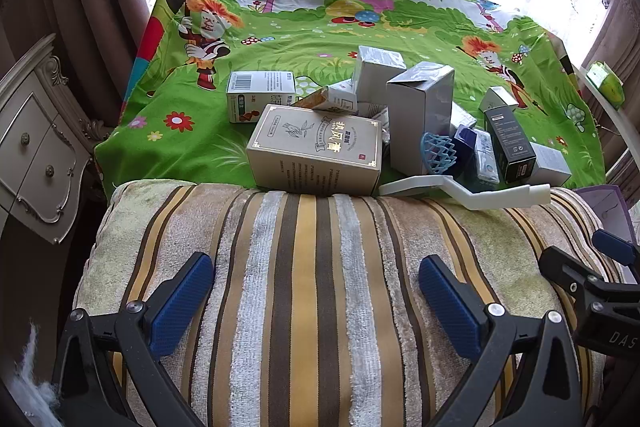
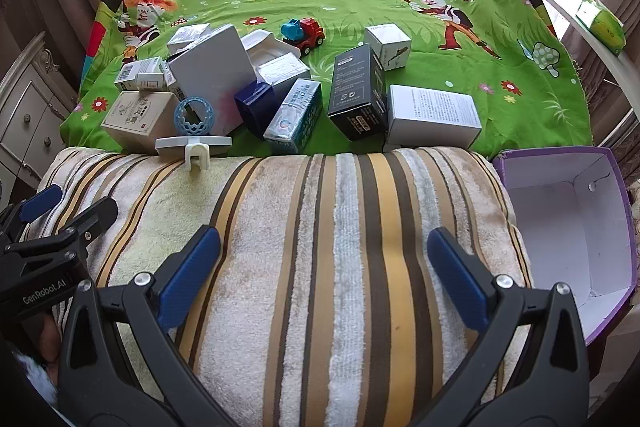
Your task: Organize rigid objects
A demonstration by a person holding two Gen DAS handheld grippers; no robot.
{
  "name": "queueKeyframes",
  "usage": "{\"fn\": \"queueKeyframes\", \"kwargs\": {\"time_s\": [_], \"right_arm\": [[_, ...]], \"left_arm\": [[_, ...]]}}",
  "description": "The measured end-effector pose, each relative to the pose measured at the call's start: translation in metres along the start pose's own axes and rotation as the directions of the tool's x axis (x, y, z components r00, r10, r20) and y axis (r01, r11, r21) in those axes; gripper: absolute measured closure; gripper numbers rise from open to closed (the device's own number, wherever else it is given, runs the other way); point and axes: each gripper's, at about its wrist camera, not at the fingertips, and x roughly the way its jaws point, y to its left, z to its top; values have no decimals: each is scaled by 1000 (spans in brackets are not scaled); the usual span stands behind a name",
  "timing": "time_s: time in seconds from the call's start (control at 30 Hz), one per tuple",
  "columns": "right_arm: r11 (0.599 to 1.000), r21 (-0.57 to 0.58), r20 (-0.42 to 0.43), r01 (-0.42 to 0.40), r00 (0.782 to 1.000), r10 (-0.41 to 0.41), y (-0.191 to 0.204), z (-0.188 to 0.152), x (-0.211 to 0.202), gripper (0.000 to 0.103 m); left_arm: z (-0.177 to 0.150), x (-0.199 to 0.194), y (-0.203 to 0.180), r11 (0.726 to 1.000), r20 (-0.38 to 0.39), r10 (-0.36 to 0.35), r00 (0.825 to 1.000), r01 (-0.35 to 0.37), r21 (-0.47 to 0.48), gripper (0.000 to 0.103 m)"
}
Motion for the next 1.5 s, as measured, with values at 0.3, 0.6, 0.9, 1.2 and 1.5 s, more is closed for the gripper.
{"fn": "queueKeyframes", "kwargs": {"time_s": [0.3,0.6,0.9,1.2,1.5], "right_arm": [[1000,-2,0,4,1000,-4,2,2,0,0],[1000,-2,1,5,1000,-5,2,1,1,0],[1000,-2,2,5,1000,-5,2,1,0,0],[1000,-2,2,5,1000,-5,2,1,0,0],[1000,-1,2,5,1000,-5,2,1,0,0]], "left_arm": [[0,0,-1,1000,2,3,1000,-3,0,0],[-1,0,-1,1000,3,4,1000,-4,-1,0],[-1,0,-2,1000,3,5,1000,-5,-1,0],[-1,0,-2,1000,4,7,1000,-7,-3,0],[-1,-1,-2,1000,4,9,1000,-9,-5,0]]}}
